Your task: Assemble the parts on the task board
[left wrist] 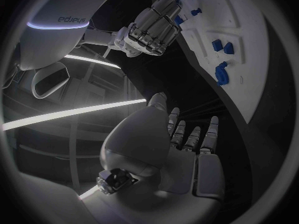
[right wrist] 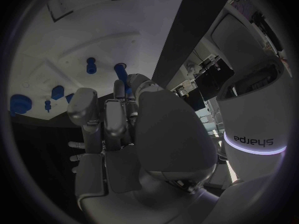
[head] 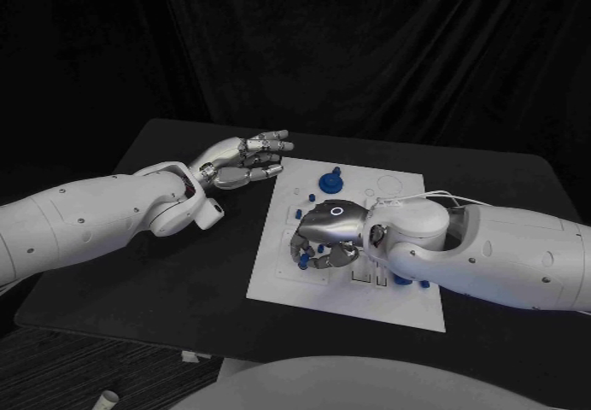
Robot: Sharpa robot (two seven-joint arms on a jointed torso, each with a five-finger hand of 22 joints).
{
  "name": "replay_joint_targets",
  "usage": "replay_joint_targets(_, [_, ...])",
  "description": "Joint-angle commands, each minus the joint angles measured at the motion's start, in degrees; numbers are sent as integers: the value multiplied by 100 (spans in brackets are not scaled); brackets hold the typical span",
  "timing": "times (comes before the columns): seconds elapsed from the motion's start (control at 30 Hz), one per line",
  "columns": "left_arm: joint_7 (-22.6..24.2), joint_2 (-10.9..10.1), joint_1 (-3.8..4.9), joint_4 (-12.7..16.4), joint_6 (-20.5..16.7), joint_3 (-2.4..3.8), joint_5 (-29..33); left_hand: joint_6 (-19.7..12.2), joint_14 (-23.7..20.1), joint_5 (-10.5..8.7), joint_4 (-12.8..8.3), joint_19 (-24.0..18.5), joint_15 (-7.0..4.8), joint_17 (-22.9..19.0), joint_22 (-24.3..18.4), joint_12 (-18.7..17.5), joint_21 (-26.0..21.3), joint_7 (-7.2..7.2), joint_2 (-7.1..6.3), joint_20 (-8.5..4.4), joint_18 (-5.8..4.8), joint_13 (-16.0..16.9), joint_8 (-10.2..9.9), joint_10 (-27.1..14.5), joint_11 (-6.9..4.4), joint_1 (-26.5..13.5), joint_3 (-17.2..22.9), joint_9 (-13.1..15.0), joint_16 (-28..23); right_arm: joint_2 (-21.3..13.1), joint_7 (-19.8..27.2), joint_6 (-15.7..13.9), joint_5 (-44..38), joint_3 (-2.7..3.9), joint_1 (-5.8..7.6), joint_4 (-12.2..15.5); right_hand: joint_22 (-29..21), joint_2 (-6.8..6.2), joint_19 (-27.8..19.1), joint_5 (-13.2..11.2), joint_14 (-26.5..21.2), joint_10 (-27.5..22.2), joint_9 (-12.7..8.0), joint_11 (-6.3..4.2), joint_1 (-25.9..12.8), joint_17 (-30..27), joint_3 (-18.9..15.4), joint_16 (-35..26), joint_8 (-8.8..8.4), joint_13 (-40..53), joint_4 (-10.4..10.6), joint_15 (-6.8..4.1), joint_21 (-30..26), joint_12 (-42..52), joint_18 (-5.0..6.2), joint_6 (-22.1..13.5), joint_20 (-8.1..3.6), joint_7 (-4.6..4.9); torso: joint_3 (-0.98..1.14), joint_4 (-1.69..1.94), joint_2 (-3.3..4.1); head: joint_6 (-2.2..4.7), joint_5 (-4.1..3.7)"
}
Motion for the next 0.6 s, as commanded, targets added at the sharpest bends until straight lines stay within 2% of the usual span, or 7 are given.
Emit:
replay_joint_targets(0.03, [72, 13, -9, 9, 46, 6, 52, -24, 1, 26, -2, -11, -32, -10, -9, 30, -3, 18, 39, 9, -22, 7, 22, -2, 54, -14, 41, 1, -20, 2, -94, 90, -58, -12, -40, -36, 744, -1, -31, -3, -43, 35, 1, -14, 34, -7, 32, -39, 20, -8, -7, 10, -29, -25, -47, -9, 1, 43, -2, 2, 8, 0, -9])
replay_joint_targets(0.6, [34, 20, -14, -3, 75, 6, 52, -23, 2, 29, -5, -9, -27, -9, -11, 25, -2, 19, 42, 10, -22, 6, 22, -5, 55, -9, 47, 1, -20, -40, -5, -53, -58, -12, -69, 27, 708, 4, -108, -11, -129, 138, 14, -39, 29, -183, 76, -172, 36, -7, -76, -4, -168, 2, -18, 48, -4, 28, -2, 2, 6, 0, -16])
